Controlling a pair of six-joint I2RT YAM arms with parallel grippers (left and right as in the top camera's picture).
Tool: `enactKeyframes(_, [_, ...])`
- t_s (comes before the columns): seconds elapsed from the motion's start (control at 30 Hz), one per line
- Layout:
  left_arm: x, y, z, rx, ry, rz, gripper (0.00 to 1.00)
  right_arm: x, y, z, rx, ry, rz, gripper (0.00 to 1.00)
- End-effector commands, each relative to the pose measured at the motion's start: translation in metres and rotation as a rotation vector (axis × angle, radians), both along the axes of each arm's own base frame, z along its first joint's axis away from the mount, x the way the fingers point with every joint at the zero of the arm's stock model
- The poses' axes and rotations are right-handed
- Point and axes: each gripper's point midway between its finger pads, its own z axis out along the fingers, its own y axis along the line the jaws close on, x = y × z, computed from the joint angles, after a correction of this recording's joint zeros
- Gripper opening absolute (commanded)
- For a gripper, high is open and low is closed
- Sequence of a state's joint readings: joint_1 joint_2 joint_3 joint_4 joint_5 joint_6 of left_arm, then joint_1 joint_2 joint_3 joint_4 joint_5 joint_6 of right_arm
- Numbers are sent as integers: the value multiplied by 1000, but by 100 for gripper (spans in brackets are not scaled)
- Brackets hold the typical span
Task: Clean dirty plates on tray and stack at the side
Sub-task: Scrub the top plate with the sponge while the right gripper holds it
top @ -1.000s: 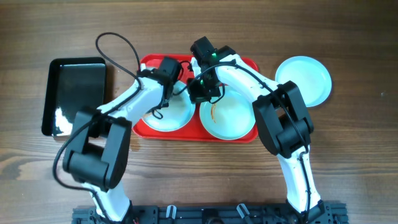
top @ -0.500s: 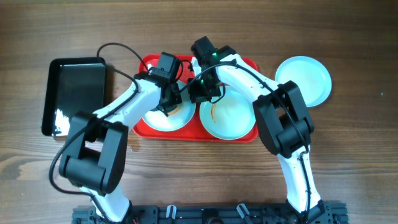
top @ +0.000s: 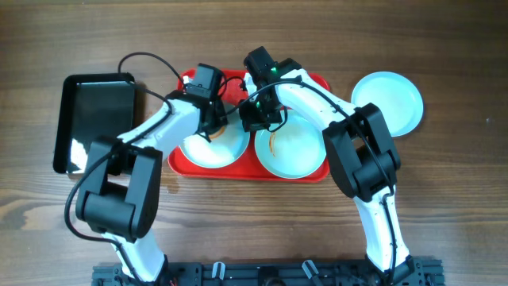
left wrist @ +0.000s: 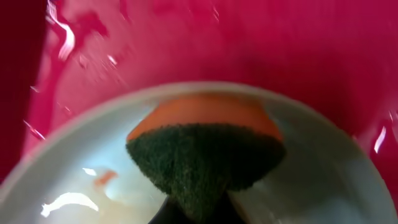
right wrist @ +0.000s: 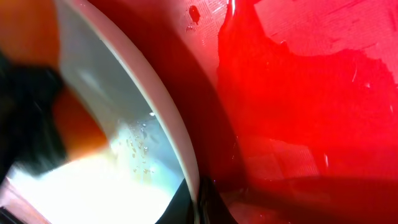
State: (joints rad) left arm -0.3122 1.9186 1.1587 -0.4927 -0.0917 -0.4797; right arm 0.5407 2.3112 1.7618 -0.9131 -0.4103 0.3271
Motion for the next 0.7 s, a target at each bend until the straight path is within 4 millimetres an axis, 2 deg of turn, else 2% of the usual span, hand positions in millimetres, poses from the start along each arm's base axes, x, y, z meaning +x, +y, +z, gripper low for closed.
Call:
enactKeyframes(0.0, [-21, 40, -45, 87, 135, 45, 4, -4, -10, -13, -49, 11, 6, 4])
enactKeyframes(0.1, [-32, 58, -47, 99, 196, 84, 4, -4, -10, -13, -49, 11, 6, 4])
enactKeyframes(0.2, [-52, 66, -48, 98, 281, 100, 4, -4, -10, -13, -47, 8, 6, 4])
enactKeyframes(0.43, [-82, 60, -42, 62, 411, 89, 4, -1, -8, -12, -41, -2, -2, 4])
enactKeyframes(0.67, [-99, 46, -11, -23, 482, 80, 4, 1, -11, -14, -62, -6, -23, 4])
